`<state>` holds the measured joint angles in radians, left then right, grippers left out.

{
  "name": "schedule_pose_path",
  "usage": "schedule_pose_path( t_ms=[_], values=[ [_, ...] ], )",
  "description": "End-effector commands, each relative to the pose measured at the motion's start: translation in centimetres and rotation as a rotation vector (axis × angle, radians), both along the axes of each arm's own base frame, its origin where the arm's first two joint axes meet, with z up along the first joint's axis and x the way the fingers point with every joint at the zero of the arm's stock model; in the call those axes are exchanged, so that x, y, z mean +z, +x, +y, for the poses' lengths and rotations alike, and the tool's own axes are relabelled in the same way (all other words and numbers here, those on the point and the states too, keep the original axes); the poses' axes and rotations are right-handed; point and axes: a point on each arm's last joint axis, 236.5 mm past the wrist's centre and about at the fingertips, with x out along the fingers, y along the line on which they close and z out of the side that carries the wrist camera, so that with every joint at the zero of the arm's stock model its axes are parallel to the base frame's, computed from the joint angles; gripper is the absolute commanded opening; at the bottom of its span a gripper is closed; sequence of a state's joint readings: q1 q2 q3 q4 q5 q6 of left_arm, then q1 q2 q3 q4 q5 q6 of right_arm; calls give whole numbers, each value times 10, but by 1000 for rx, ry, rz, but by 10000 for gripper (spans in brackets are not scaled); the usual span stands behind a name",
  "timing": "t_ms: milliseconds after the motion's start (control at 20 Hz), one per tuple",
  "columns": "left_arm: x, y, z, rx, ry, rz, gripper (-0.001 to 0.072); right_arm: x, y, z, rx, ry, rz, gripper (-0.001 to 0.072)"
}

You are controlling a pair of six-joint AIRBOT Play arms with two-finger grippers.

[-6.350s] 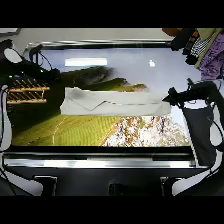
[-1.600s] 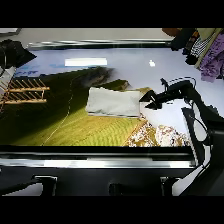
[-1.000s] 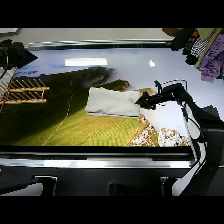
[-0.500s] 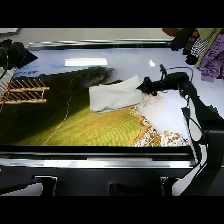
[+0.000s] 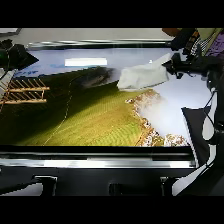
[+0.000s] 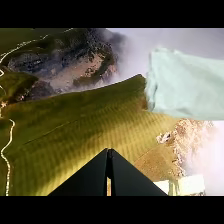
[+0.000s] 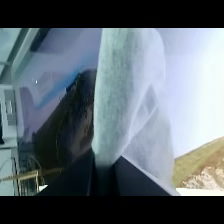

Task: Fold the clothes and pants, and hang the long-sleeved shirts on hangers.

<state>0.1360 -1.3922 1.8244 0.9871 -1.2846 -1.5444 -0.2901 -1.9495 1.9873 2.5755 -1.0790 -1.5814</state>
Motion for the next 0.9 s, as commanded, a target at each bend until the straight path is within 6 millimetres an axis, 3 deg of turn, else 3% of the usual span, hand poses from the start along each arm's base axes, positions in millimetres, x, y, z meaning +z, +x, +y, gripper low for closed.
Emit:
schedule_pose_path(
  t_ms=[0,250,450,700,850],
  values=[
    [-2,-1,0,-4,1,7,17,28,10,-68,-178,15,-54,44],
    [-2,-1,0,-4,1,7,18,53,1,-143,-363,7,-82,44],
    [-2,-2,-1,-6,2,10,18,61,-25,-203,-542,-79,-16,43],
    [-3,-3,-1,-9,2,15,18,56,-88,-271,-791,-192,185,43],
    [-6,-7,-2,-20,5,35,18,35,-133,-285,-848,-260,376,43]
  ],
)
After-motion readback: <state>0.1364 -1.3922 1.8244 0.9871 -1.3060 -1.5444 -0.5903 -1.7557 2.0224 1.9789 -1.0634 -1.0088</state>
